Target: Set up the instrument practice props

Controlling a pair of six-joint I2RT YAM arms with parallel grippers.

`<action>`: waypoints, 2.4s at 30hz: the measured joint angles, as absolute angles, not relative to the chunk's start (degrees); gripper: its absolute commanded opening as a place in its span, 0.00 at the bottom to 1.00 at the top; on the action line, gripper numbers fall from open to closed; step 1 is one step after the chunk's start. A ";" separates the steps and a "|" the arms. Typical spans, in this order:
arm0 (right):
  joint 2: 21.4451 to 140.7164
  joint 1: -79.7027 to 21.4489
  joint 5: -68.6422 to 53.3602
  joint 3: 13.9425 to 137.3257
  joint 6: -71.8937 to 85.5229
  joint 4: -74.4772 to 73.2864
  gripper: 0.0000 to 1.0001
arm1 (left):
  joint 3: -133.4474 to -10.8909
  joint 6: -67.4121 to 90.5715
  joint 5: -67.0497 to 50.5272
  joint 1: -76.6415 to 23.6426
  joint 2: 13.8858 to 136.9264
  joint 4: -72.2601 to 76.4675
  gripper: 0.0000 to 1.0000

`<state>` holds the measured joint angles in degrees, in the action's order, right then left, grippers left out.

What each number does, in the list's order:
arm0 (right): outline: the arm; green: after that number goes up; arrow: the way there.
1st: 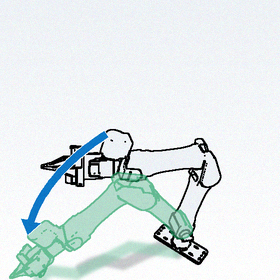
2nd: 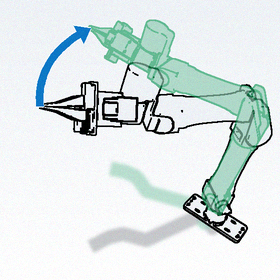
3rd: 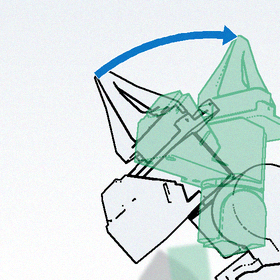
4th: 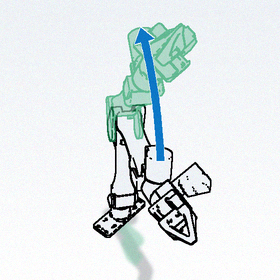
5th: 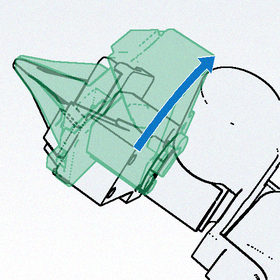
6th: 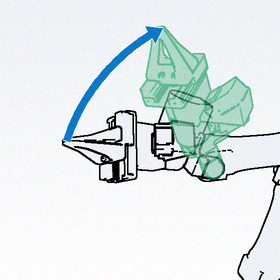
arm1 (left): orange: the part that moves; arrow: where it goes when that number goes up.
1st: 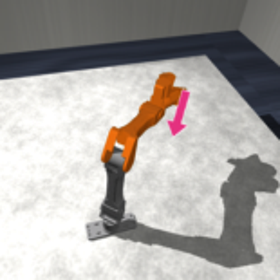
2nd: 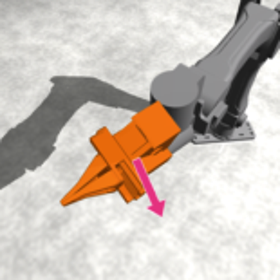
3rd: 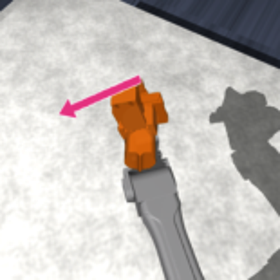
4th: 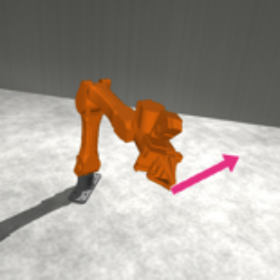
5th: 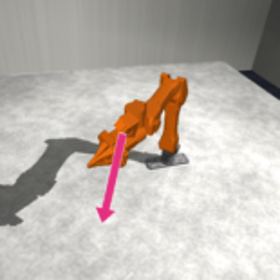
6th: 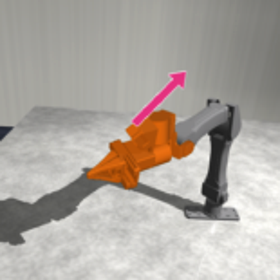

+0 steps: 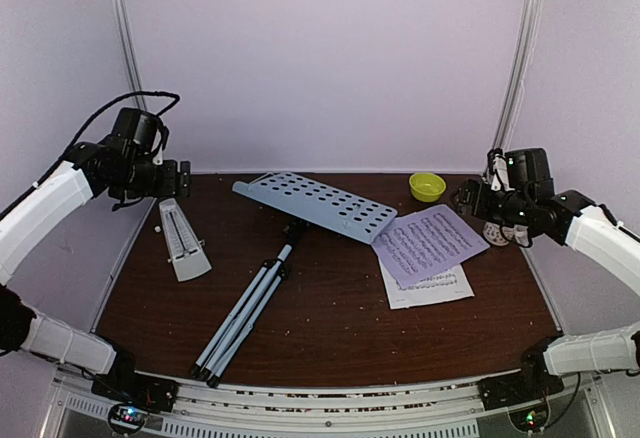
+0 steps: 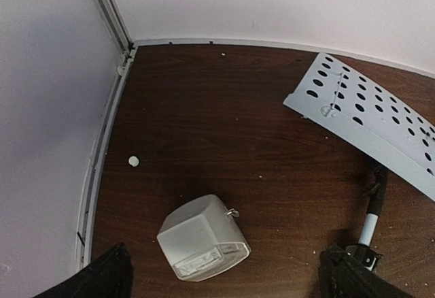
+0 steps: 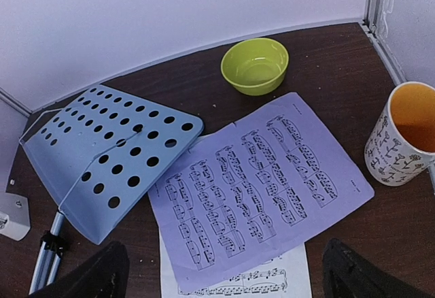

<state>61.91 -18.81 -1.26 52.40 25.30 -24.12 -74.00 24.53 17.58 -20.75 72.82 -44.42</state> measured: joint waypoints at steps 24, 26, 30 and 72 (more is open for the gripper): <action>107.72 -40.75 -16.91 103.35 6.44 -33.45 0.99 | -73.36 22.20 7.79 -27.11 75.64 -39.11 0.98; 112.75 -42.00 -16.82 109.01 4.73 -36.07 0.99 | -72.66 22.22 7.38 -27.11 75.57 -38.37 0.98; 120.75 -43.72 -16.84 117.71 2.44 -41.01 0.96 | -70.57 22.41 6.66 -27.11 75.33 -37.12 0.98; 136.75 -40.34 -22.33 132.07 -0.62 -50.46 0.34 | -69.95 18.65 8.14 -27.11 73.47 -34.87 0.98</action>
<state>136.75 -40.34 -22.33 132.07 -0.62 -50.46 -69.95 18.65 8.14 -27.11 73.47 -34.87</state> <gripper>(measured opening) 0.391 0.977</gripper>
